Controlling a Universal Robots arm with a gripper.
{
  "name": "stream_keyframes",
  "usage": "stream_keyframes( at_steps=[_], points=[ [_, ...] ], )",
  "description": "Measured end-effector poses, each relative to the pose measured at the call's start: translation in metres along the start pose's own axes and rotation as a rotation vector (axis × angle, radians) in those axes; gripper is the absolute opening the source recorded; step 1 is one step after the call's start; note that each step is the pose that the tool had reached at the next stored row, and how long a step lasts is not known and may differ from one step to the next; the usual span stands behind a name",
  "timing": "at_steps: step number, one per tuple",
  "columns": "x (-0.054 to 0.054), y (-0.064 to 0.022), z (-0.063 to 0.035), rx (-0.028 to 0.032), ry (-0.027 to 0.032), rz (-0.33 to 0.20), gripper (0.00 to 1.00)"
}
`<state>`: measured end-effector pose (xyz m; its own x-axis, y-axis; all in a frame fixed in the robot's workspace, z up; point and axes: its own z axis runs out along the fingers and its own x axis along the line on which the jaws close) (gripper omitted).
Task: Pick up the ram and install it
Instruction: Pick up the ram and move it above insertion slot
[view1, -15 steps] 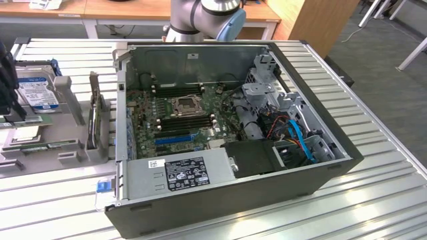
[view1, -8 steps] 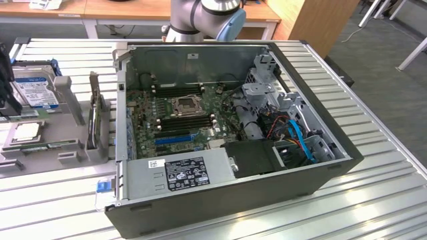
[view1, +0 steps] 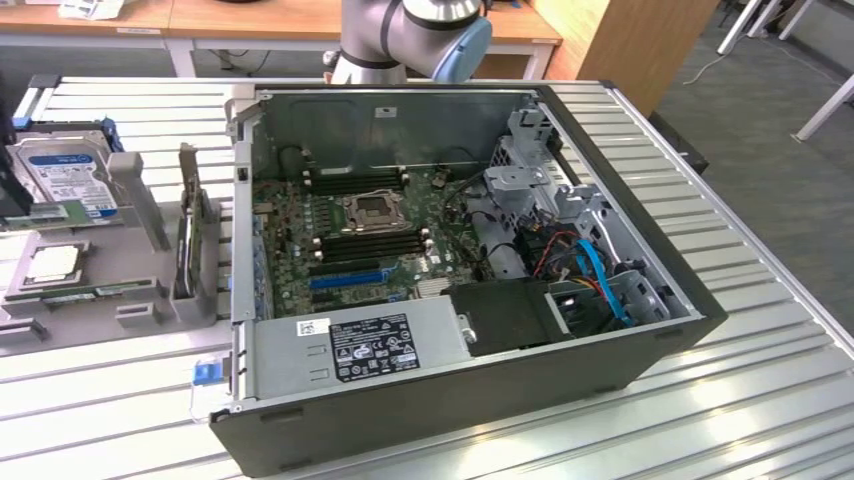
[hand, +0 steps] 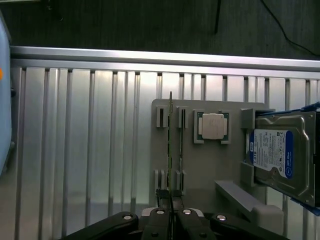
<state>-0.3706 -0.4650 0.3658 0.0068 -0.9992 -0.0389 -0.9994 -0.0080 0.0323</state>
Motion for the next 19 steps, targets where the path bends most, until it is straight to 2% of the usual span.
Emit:
stream_keyframes(
  at_steps=[13, 19],
  points=[
    [-0.001, 0.0007, -0.0226, -0.0001, 0.0001, 0.000, 0.12],
    [-0.001, 0.0009, -0.0279, 0.0001, -0.0001, 0.000, 0.12]
  ],
)
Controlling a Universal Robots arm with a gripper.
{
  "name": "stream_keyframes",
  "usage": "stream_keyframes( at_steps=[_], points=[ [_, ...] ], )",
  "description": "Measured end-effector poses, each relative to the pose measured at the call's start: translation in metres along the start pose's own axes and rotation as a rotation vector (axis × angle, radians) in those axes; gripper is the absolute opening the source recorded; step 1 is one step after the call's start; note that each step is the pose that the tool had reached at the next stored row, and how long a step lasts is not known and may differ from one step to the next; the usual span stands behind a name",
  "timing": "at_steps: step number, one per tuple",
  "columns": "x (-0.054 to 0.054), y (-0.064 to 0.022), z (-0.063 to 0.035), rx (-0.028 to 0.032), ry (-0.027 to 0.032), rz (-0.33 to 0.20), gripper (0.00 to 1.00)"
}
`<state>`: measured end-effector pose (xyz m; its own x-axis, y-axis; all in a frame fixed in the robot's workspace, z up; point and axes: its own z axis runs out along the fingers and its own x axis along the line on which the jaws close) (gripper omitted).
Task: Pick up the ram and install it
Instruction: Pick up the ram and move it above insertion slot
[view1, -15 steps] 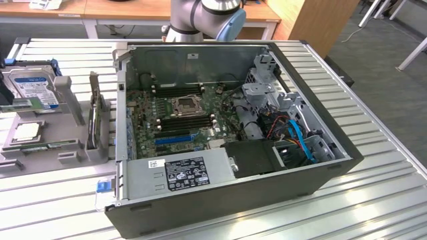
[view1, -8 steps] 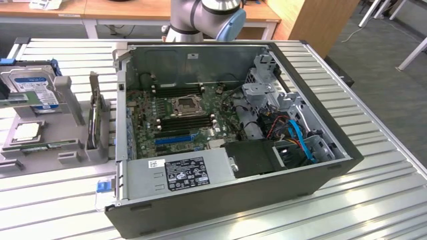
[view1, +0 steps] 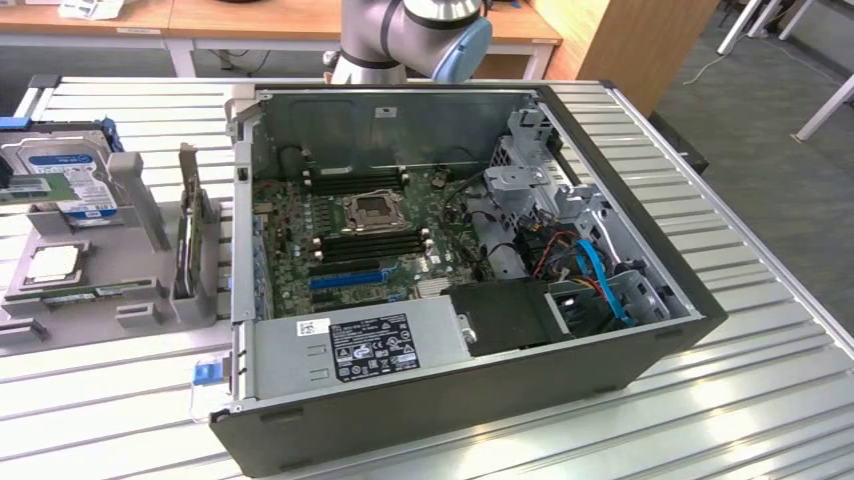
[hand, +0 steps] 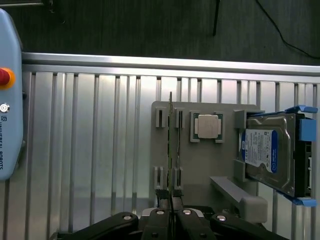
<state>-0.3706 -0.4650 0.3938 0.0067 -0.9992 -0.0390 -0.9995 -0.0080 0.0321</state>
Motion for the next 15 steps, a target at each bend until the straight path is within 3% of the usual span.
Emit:
stream_keyframes(
  at_steps=[6, 15],
  points=[
    [0.0000, -0.0002, -0.0003, -0.0003, 0.0003, 0.000, 0.12],
    [0.0001, -0.0094, -0.0005, -0.0002, 0.0002, 0.000, 0.12]
  ],
)
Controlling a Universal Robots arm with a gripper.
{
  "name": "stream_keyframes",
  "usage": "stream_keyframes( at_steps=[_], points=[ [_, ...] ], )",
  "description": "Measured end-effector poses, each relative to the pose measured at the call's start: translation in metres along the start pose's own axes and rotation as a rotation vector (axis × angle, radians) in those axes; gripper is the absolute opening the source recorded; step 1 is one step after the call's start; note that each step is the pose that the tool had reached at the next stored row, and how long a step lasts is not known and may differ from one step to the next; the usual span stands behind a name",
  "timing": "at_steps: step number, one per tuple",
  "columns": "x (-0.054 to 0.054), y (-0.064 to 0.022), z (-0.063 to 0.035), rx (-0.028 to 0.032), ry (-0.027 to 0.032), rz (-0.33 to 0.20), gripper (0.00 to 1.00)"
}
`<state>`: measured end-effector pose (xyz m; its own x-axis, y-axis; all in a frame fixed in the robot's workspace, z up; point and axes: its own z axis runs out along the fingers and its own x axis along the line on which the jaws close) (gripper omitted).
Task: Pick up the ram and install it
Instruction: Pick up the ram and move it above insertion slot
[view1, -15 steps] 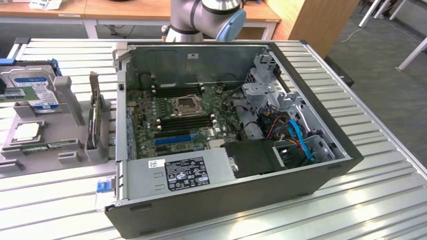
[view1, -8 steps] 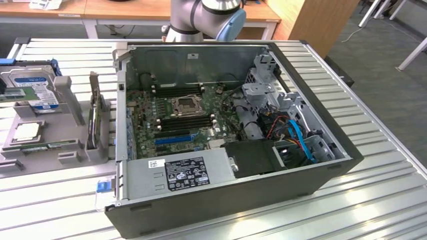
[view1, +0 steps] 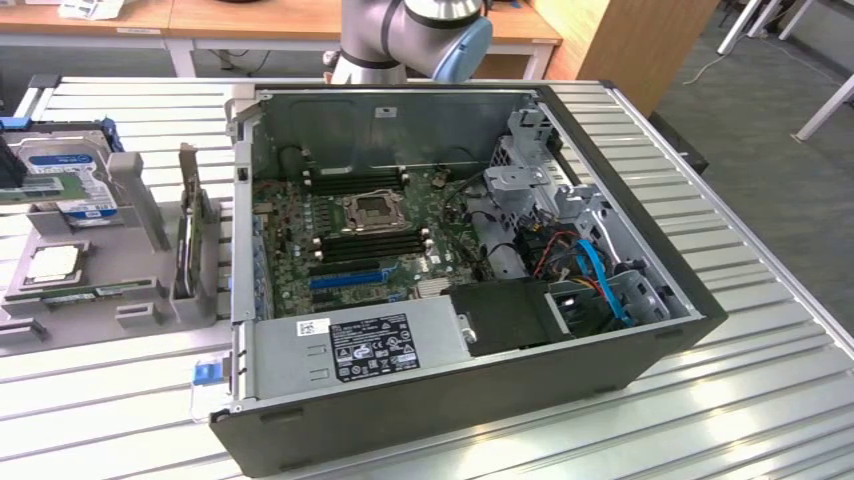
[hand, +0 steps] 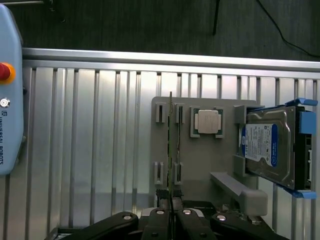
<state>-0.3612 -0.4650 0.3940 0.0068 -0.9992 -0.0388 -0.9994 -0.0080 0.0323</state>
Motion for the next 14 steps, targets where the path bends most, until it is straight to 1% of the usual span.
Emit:
stream_keyframes(
  at_steps=[14],
  points=[
    [0.000, -0.0150, -0.0004, 0.0000, -0.0001, -0.003, 0.12]
  ],
)
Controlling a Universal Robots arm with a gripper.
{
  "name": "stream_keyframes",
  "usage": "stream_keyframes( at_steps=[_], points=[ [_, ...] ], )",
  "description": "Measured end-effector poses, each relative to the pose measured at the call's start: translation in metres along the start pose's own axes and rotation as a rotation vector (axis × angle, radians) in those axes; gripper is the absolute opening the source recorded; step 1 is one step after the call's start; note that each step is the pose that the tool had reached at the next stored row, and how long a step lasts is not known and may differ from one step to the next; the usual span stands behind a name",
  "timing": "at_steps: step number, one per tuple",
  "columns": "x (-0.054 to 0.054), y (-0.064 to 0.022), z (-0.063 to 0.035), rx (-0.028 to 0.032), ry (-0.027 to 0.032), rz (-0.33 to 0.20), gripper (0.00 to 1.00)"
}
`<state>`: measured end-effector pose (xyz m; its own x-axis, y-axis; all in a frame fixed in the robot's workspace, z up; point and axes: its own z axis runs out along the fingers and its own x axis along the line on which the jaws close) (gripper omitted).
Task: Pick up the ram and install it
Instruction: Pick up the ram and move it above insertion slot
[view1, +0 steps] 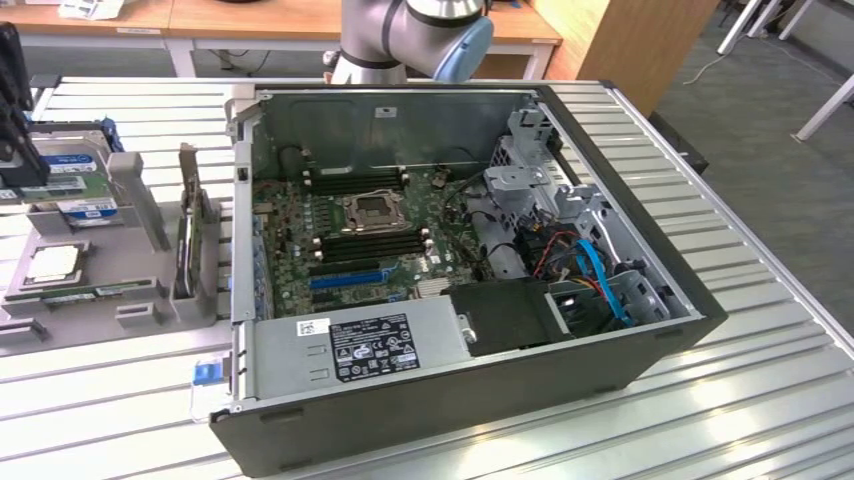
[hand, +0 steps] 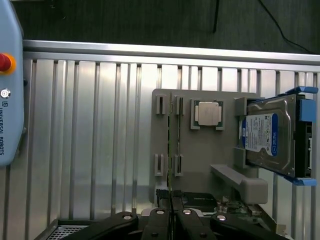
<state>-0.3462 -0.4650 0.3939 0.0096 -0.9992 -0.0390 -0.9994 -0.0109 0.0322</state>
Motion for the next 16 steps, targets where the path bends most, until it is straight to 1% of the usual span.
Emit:
stream_keyframes(
  at_steps=[2, 5, 10, 16],
  points=[
    [0.000, -0.0025, -0.0002, -0.0002, 0.0002, -0.001, 0.12],
    [0.000, -0.0084, -0.0003, -0.0002, 0.0002, -0.004, 0.12],
    [0.000, -0.0213, -0.0008, -0.0004, 0.0004, -0.008, 0.12],
    [0.000, -0.0390, -0.0013, -0.0006, 0.0005, -0.014, 0.12]
  ],
)
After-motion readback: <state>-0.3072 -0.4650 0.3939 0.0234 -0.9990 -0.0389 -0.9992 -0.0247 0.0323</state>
